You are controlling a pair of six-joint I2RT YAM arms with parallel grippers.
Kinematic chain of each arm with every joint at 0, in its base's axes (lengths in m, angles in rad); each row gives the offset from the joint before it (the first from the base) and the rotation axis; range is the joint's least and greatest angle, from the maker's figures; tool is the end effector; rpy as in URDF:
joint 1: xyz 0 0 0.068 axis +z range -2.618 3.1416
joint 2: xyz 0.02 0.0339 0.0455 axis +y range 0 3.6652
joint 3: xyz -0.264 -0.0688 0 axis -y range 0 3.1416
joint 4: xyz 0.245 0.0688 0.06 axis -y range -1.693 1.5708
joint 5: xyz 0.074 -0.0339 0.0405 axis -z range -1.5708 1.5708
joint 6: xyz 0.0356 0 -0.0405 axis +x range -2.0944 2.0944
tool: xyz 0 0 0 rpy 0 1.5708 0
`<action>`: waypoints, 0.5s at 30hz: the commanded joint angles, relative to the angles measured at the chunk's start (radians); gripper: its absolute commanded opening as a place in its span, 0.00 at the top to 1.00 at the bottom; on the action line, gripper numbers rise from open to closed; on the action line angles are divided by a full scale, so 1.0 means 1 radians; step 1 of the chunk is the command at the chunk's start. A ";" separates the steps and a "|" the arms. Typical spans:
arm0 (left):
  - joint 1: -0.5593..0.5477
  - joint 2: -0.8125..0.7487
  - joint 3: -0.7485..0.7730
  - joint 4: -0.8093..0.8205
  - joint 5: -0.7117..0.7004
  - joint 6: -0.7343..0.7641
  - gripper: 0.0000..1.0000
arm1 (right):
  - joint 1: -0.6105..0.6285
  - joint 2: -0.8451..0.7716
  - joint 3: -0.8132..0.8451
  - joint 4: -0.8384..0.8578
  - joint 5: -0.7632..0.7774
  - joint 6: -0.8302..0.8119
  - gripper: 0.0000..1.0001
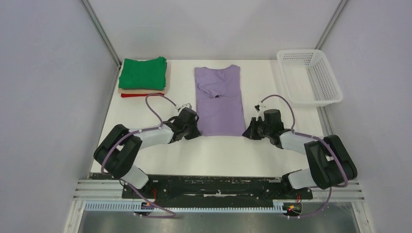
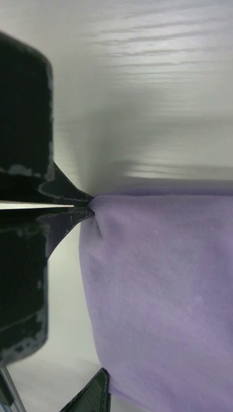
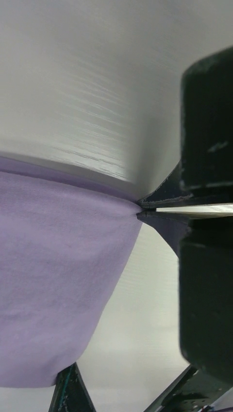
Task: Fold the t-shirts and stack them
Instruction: Grab one side of the 2/3 rectangular tshirt with both arms
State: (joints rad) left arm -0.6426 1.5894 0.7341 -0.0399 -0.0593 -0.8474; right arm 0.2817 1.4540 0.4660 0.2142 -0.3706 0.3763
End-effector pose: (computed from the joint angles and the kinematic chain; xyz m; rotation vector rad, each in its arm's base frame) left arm 0.2410 -0.1777 0.1464 -0.2872 2.5352 -0.5520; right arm 0.2374 0.0821 0.1293 -0.0756 2.4036 0.7514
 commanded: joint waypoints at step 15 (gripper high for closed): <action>-0.401 -0.646 -0.299 -0.456 -0.189 -0.285 0.98 | 0.372 -0.610 -0.251 -0.495 0.093 0.049 1.00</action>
State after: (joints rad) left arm -0.9703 1.0412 0.4522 -0.3779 -0.1913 -0.9989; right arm 0.5999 0.9260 0.2436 -0.1627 -0.3241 0.3656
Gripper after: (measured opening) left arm 0.032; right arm 0.010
